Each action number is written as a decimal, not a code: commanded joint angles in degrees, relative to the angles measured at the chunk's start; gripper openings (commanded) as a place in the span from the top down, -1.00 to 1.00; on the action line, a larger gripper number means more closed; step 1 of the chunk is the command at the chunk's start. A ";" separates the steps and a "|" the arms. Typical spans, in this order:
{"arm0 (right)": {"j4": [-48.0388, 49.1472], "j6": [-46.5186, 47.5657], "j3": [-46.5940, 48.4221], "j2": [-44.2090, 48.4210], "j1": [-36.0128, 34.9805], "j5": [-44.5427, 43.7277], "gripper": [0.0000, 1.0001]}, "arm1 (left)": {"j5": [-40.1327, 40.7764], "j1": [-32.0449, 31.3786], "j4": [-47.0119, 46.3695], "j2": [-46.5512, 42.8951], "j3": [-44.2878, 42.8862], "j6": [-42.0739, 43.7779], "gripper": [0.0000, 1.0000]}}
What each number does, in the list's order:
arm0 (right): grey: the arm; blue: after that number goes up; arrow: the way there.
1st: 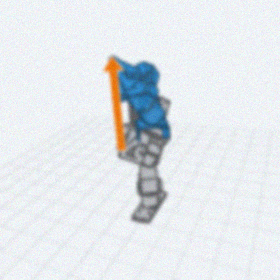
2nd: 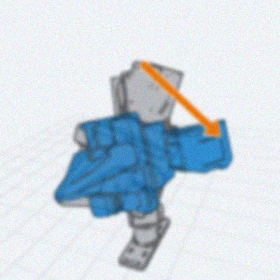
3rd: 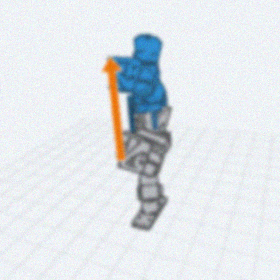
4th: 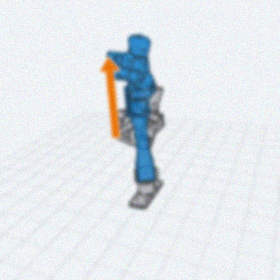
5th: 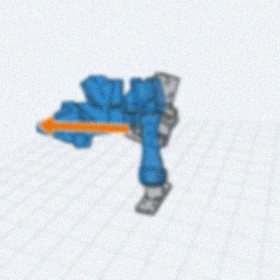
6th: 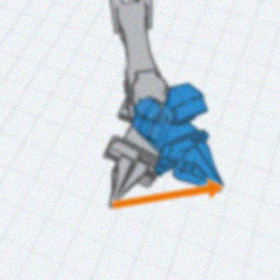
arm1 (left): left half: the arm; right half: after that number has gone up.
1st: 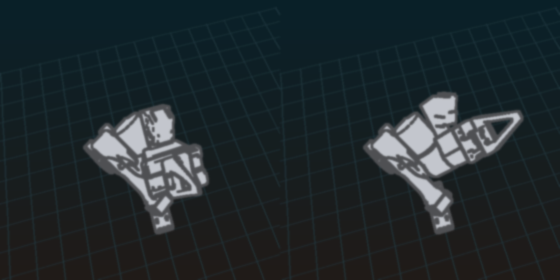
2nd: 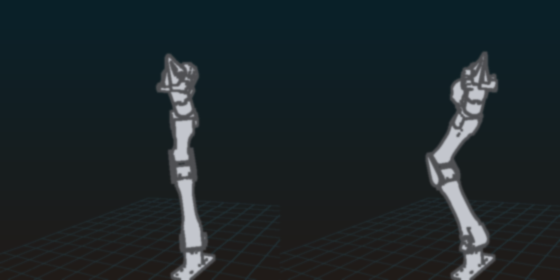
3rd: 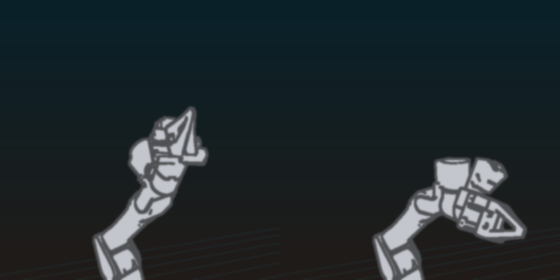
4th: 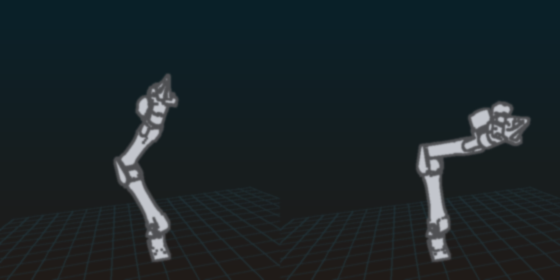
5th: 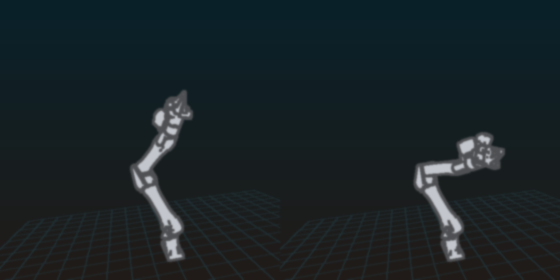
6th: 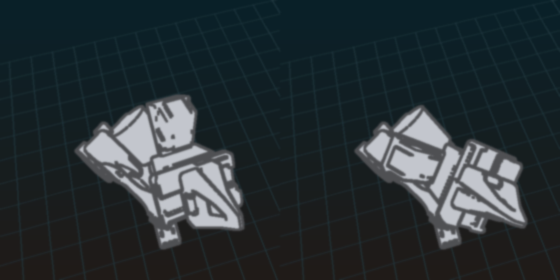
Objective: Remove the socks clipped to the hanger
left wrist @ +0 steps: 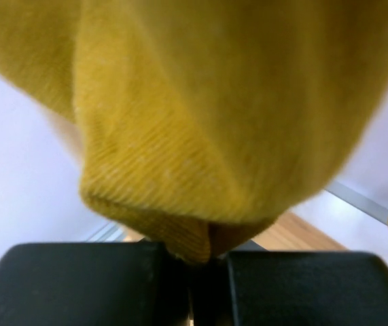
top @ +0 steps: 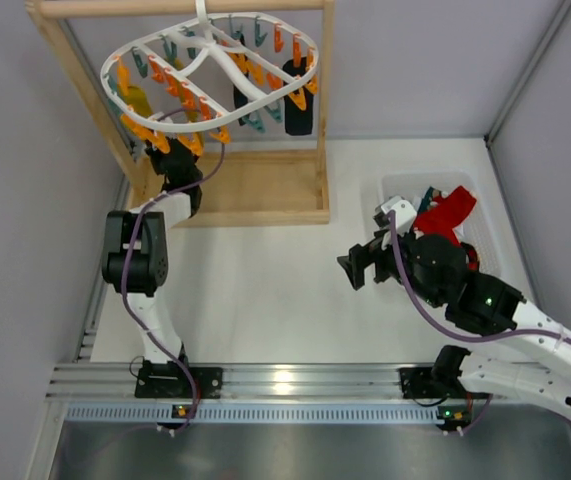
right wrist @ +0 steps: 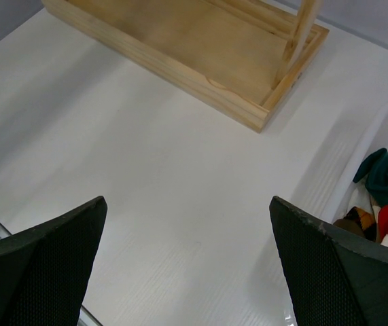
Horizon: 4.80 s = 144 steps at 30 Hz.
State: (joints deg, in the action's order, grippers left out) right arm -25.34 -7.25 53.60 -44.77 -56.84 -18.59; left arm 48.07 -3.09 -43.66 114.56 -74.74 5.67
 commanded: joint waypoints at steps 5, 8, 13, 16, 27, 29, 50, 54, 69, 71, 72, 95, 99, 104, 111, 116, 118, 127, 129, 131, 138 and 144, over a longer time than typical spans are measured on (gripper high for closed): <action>3.37 1.09 0.45 2.67 0.24 -1.01 -0.99 | 5.36 -4.45 -3.80 -14.80 13.29 -8.48 1.00; 2.84 0.48 0.71 4.25 0.15 -0.92 -0.99 | 7.64 -7.88 -3.71 -18.84 18.04 -9.62 1.00; 1.79 -0.93 1.59 7.24 0.24 -0.05 -0.99 | 11.77 -14.29 -3.80 -24.82 25.60 -11.47 1.00; 1.09 -1.89 2.12 8.56 0.24 0.92 -0.99 | 15.81 -18.24 -3.80 -28.86 29.38 -12.00 1.00; -0.58 -5.15 3.44 11.73 0.15 4.35 -0.99 | 22.67 -31.35 -3.80 -38.80 36.86 -9.55 1.00; -1.20 -5.06 4.31 11.73 0.24 3.83 -0.99 | 23.64 -34.60 -3.89 -39.68 37.21 -8.66 1.00; -7.70 -2.43 26.63 -7.42 0.15 1.97 -0.99 | 28.39 -50.17 -3.80 -30.64 26.86 12.42 1.00; -8.58 -1.46 32.25 -14.01 0.24 5.39 -0.99 | 28.39 -50.87 -3.80 -25.98 21.14 16.99 1.00; -17.28 2.23 58.10 -35.20 0.24 7.87 -0.99 | 26.81 -54.38 -3.80 -2.61 -4.17 33.87 1.00; -17.28 2.41 59.24 -36.69 0.15 8.21 -0.99 | 26.72 -54.74 -3.80 -0.84 -7.59 36.24 1.00; -17.20 2.41 59.51 -37.14 0.15 8.65 -0.99 | 26.72 -55.00 -3.80 0.47 -8.66 37.03 1.00; -18.96 12.95 56.53 -44.96 5.86 6.98 -0.74 | 30.85 -58.43 -3.80 -5.67 -1.46 32.03 1.00; -17.03 14.71 54.85 -47.07 6.91 8.13 -0.69 | 30.94 -59.92 -3.80 -5.67 -1.02 31.77 1.00; -16.14 17.00 55.47 -50.14 7.27 6.03 -0.52 | 31.03 -60.89 -3.80 -5.84 -0.67 31.95 1.00; -14.56 17.97 51.70 -49.45 7.44 3.65 -0.37 | 29.98 -61.07 -3.80 -7.86 1.09 31.33 1.00; -13.86 18.14 48.53 -47.25 7.44 5.14 -0.29 | 29.71 -60.72 -3.80 -8.65 1.53 31.15 1.00; -13.42 18.67 47.30 -46.98 7.44 4.01 -0.24 | 29.71 -60.72 -3.80 -9.18 1.70 31.24 1.00; -11.23 18.41 47.29 -46.10 8.76 3.91 0.67 | 29.53 -60.72 -3.71 -9.89 3.28 30.36 0.77; -10.69 18.23 47.73 -45.84 9.11 4.87 0.80 | 29.27 -60.80 -3.63 -9.89 4.07 30.01 0.59; -10.17 17.36 48.26 -45.75 9.81 7.06 0.94 | 28.75 -60.80 -3.63 -10.76 6.00 28.96 -0.05; -9.29 15.42 50.19 -46.54 12.80 12.52 1.00 | 26.20 -62.91 -3.36 -14.27 14.52 27.20 -0.98; -8.85 15.16 51.42 -47.33 13.59 14.54 1.00 | 26.19 -67.13 -3.01 -17.00 20.67 22.99 -0.98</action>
State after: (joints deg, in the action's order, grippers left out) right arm -36.38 8.75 101.41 -93.36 -43.94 -6.72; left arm 74.59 -68.20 -44.47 101.06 -56.69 32.27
